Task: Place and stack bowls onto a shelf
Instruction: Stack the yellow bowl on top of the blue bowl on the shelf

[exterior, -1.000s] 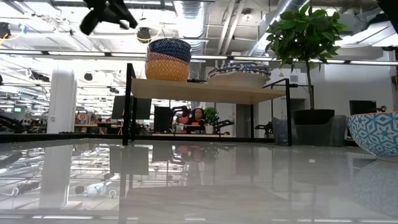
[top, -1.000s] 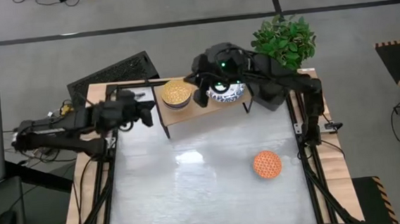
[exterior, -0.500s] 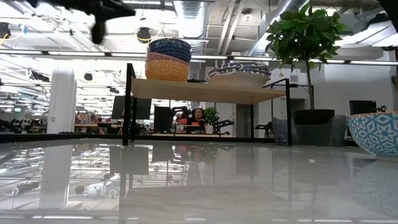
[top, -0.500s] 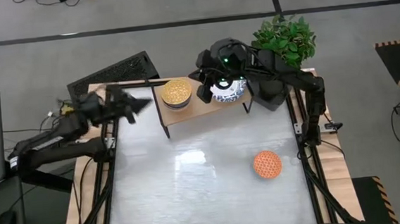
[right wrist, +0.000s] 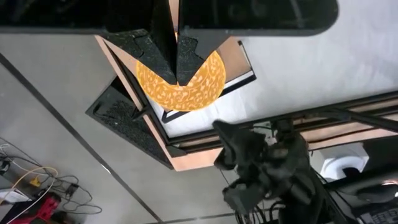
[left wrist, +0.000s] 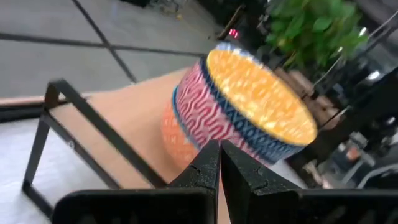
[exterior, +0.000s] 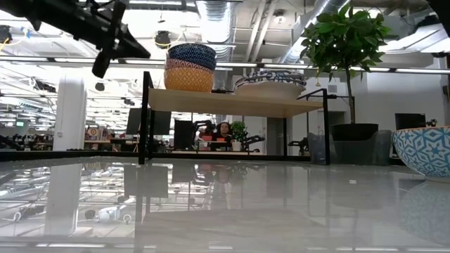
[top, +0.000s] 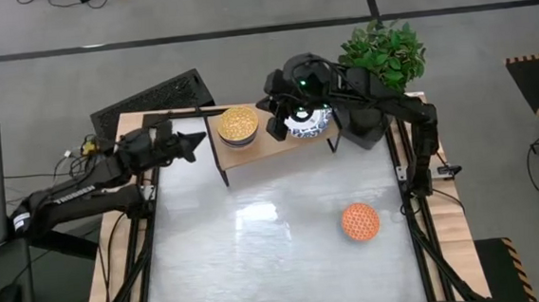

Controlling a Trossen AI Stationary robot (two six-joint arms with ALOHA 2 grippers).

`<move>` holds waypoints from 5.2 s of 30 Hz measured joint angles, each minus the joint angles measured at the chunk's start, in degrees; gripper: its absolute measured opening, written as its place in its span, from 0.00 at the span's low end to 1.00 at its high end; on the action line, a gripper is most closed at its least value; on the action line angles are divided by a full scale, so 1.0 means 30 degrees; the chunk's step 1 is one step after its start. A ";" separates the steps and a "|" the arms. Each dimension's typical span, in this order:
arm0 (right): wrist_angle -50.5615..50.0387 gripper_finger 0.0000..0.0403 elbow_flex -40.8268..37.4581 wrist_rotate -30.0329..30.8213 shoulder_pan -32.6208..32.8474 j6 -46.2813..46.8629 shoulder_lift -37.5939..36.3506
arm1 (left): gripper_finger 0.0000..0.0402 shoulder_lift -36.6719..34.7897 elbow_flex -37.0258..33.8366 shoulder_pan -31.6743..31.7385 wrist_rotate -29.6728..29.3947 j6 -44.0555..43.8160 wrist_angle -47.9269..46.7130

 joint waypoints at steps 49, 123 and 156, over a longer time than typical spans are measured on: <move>-0.0031 0.06 -0.0007 -0.2055 -0.1636 -0.0288 0.2744 | 0.00 0.4342 0.2222 0.1202 0.1515 0.3507 0.0555; -0.2013 0.06 -0.2397 -0.0401 -0.0928 0.0404 0.2183 | 0.00 0.5968 0.2244 0.1217 0.2725 0.4787 0.0769; -0.2590 0.06 -0.2397 0.0028 -0.1046 0.0222 0.2183 | 0.00 0.6055 0.2251 0.1472 0.3450 0.4397 0.2183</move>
